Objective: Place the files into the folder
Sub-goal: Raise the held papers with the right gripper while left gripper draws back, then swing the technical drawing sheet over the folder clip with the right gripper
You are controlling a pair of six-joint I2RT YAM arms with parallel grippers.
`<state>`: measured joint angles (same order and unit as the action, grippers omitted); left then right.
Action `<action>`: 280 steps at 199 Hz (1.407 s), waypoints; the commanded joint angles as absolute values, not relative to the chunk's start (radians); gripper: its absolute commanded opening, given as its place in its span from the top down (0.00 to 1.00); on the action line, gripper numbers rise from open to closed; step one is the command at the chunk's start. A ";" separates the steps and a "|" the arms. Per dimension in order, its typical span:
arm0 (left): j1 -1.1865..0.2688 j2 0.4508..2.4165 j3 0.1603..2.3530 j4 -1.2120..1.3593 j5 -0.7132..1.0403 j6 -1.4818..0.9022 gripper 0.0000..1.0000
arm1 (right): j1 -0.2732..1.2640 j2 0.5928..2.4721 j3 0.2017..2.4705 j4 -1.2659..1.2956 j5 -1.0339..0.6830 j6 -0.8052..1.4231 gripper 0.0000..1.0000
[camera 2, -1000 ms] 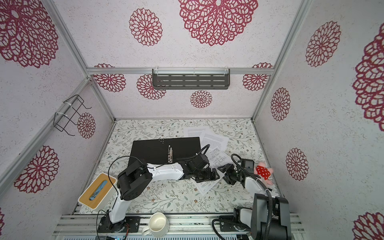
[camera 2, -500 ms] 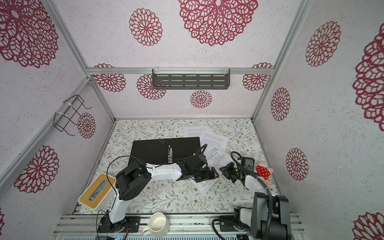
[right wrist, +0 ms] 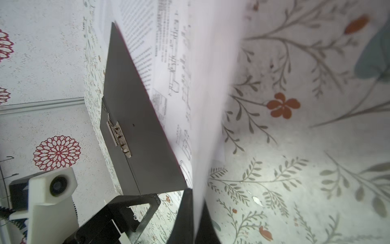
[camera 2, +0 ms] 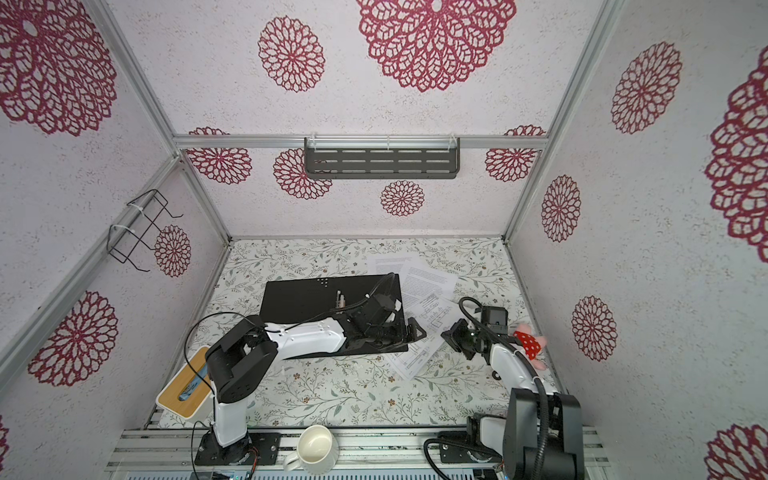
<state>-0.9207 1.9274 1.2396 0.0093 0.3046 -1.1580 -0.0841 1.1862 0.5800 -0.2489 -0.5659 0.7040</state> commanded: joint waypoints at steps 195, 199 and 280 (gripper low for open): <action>-0.394 1.426 1.002 -0.339 0.148 -0.910 0.02 | 0.459 1.909 2.026 -0.605 -0.524 0.678 1.00; -0.383 1.426 0.999 -0.339 0.154 -0.908 0.02 | 0.459 1.909 2.035 -0.604 -0.525 0.680 1.00; -0.288 1.522 0.972 -0.263 0.299 -0.925 0.02 | 0.327 1.627 1.333 -0.213 -0.635 0.774 1.00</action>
